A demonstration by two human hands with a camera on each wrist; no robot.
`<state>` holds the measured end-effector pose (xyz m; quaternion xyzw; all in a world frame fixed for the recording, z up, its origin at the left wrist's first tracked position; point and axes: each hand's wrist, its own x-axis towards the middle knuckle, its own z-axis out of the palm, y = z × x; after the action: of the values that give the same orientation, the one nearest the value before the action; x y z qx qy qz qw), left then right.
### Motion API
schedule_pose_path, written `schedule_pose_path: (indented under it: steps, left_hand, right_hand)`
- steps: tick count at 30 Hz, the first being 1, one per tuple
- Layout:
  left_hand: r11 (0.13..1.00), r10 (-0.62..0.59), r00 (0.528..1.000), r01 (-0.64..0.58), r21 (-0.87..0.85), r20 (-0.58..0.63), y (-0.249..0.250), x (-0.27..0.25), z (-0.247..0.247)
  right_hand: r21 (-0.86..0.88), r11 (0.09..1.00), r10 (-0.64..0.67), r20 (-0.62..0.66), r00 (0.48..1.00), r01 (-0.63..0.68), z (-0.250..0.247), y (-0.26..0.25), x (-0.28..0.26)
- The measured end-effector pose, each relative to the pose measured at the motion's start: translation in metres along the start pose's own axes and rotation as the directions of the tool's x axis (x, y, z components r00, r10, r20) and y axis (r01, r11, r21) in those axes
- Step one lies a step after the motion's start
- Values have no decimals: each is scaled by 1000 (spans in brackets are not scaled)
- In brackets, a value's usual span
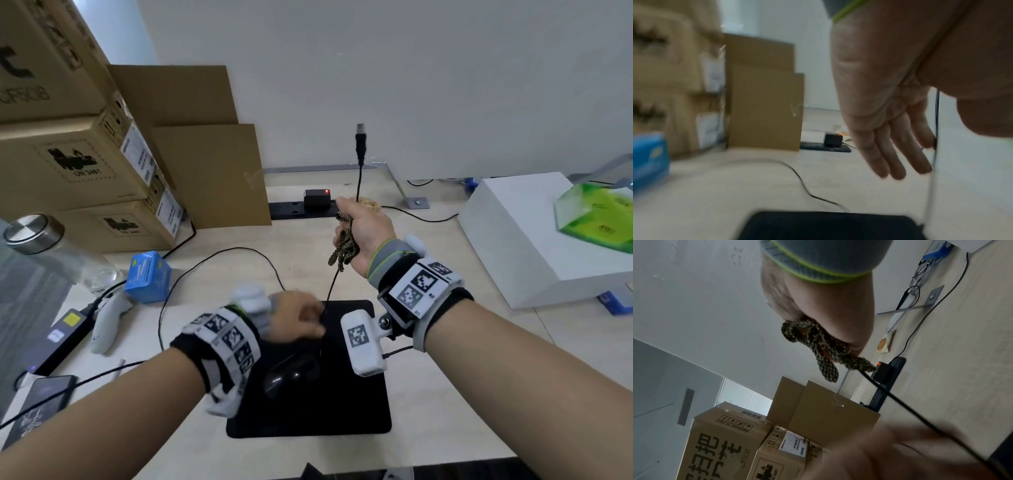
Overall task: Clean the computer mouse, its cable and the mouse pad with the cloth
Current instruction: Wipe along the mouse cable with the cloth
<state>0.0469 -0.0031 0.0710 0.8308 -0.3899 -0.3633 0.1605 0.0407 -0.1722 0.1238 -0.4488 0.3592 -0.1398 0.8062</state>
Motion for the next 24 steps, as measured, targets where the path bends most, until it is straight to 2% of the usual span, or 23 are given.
schedule_pose_path:
  steps: [1,2,3,5,7,9,10,13,14,15,16,17,18,19,20,21,22,24]
  left_hand:
    - [969,12,992,-43,-245,-127,10,3,-5]
    - [904,-5,974,-91,-418,-224,19,7,-9]
    - [856,-13,954,-144,-496,-299,27,8,-15]
    - [850,-17,927,-184,-493,-374,34,9,-18]
    - [936,29,949,-135,-324,-313,31,3,-18]
    - [989,83,984,-101,-104,-159,23,-1,-8]
    - [993,102,991,-107,-53,-89,21,-4,-3]
    - [990,131,991,-129,61,-34,13,0,-1]
    - [991,133,990,-131,42,-46,9,3,-2]
    - [989,120,991,-124,-76,-52,8,3,-2]
    - [953,99,994,-108,-283,-45,6,3,-2]
    - [850,80,997,-81,-520,-24,7,2,-1]
    - [701,63,998,-47,-711,-3,10,0,1]
    - [556,38,999,-35,-830,-17,14,-3,1]
    - [460,-14,999,-38,-887,-50,16,-3,1]
    - [432,-77,992,-56,-900,-98,18,-3,1]
    - [474,-123,979,-88,-876,-164,15,0,1]
    - [654,-127,950,-135,-745,-284,9,3,3]
  right_hand:
    - [4,1000,5,4,1000,-5,0,3,-1]
    - [6,1000,13,8,1000,-13,1,7,-1]
    - [11,1000,23,11,1000,-23,2,10,-3]
    - [16,999,33,11,999,-34,3,12,-4]
    - [6,1000,22,5,1000,-22,1,11,-2]
    - [-15,1000,9,-2,1000,-9,-1,10,1]
    - [-45,999,9,-2,1000,-9,-2,11,2]
    - [-145,989,-23,5,1000,23,-6,22,-1]
    - [-160,986,-41,16,999,43,-6,26,-2]
    - [-155,986,-51,29,998,55,-7,29,-3]
    - [-140,989,-49,47,998,56,-8,30,-4]
    - [-130,990,-40,66,997,48,-9,31,-5]
    - [-129,991,-25,85,996,36,-11,32,-6]
    - [-144,989,-7,103,995,21,-15,33,-6]
    - [-179,984,8,120,993,13,-18,33,-7]
    - [-225,974,13,130,991,17,-22,33,-7]
    - [-273,961,2,130,991,34,-26,33,-8]
    - [-356,931,-58,88,994,86,-34,33,-7]
